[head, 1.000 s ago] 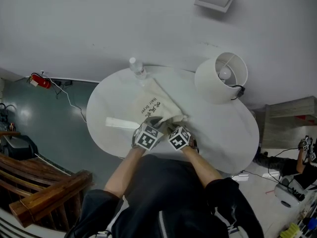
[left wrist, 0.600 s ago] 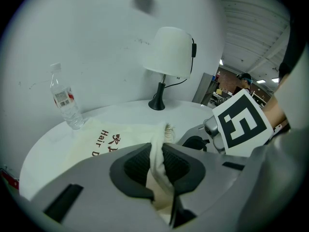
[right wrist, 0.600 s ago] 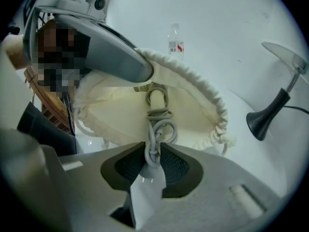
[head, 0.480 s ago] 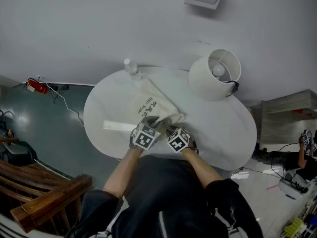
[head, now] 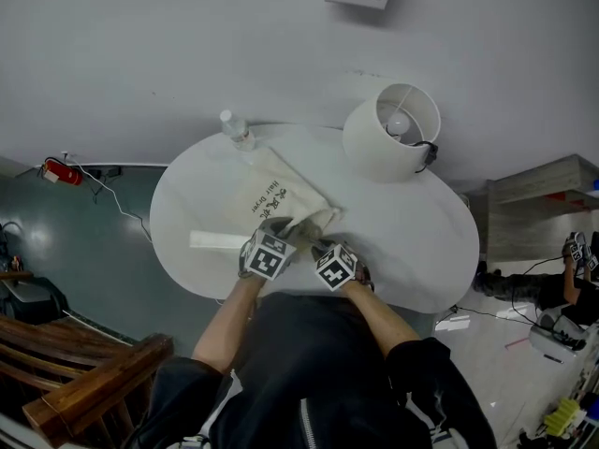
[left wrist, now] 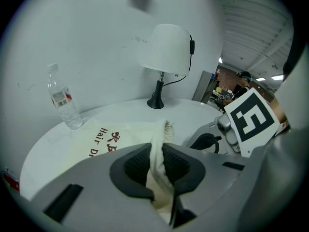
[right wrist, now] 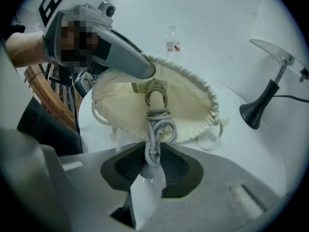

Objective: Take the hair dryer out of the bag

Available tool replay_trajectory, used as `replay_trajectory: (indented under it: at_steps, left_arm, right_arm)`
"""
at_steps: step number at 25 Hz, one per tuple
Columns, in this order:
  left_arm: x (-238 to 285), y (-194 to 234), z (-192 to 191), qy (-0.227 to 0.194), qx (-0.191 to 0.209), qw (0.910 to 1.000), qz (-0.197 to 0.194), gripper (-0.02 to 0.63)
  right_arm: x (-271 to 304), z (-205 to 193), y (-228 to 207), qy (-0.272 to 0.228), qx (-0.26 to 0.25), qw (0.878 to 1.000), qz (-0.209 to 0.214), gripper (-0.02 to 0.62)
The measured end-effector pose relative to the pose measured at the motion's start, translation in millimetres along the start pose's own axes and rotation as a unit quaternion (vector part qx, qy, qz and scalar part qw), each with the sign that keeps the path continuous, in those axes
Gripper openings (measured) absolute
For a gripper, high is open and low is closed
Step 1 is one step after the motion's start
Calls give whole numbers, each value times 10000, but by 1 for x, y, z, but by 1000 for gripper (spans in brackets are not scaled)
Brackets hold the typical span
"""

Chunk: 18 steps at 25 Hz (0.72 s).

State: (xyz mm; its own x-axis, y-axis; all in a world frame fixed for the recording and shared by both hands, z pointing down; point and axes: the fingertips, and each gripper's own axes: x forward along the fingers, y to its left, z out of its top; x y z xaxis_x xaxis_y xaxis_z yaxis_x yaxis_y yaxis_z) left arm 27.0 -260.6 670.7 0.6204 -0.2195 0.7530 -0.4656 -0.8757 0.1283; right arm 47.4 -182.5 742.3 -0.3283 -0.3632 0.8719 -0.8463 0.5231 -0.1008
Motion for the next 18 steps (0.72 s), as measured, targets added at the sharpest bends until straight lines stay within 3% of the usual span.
replay_trajectory:
  at_steps: [18]
  left_arm:
    - [4,-6,-6,59,119,9999,21,55]
  right_arm:
    - [-30,-57,-5,-27,155,9998,-87,91]
